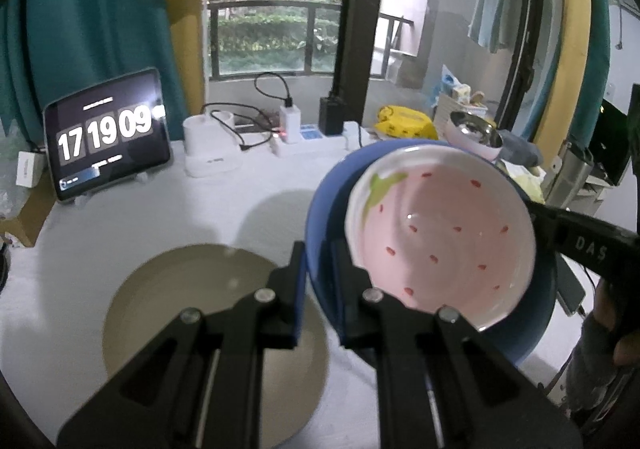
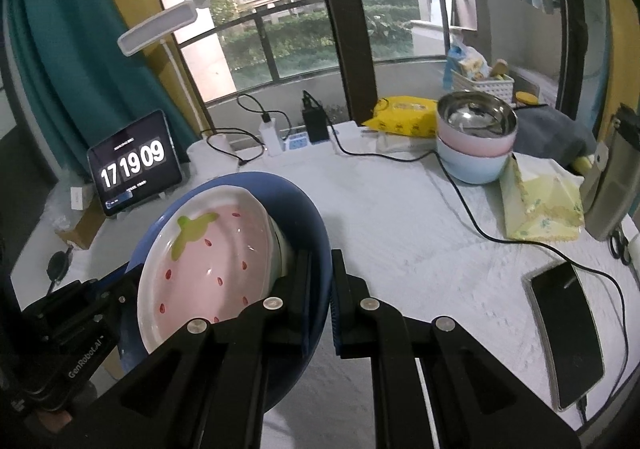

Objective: Organize plates and bowls

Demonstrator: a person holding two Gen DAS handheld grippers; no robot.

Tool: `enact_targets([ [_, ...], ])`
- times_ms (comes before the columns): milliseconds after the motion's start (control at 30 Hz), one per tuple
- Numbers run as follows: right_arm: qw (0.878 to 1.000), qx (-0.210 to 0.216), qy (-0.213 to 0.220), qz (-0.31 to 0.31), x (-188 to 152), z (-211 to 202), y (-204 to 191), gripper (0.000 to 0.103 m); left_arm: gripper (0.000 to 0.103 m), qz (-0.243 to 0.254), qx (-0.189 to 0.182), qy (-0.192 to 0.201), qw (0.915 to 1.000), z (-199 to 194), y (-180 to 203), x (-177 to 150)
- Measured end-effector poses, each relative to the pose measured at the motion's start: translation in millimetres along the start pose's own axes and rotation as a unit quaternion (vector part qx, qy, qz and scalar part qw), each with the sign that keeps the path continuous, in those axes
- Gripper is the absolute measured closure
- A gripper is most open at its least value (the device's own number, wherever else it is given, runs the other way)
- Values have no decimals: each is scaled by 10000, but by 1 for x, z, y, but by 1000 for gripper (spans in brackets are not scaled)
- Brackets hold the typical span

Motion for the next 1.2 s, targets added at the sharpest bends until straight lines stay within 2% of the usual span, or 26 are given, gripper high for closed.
enact_targets([
  [533, 9990, 188, -145, -371, -5, 25, -64, 93, 93, -328, 250, 56, 9991, -11, -64, -14],
  [1200, 9943, 476, -630, -720, -26, 78, -136, 93, 93, -779, 649, -85, 9948, -11, -146, -42],
])
Point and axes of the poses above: each gripper's, at about its wrist camera, not at the fingertips, and z roughly the way its jaws point, y to its right, x to its top, the point moved 8 cm from there along z, roughly the way its jaws point, and after that the axes turned 6 degrees about z, right-handed, at the moved point
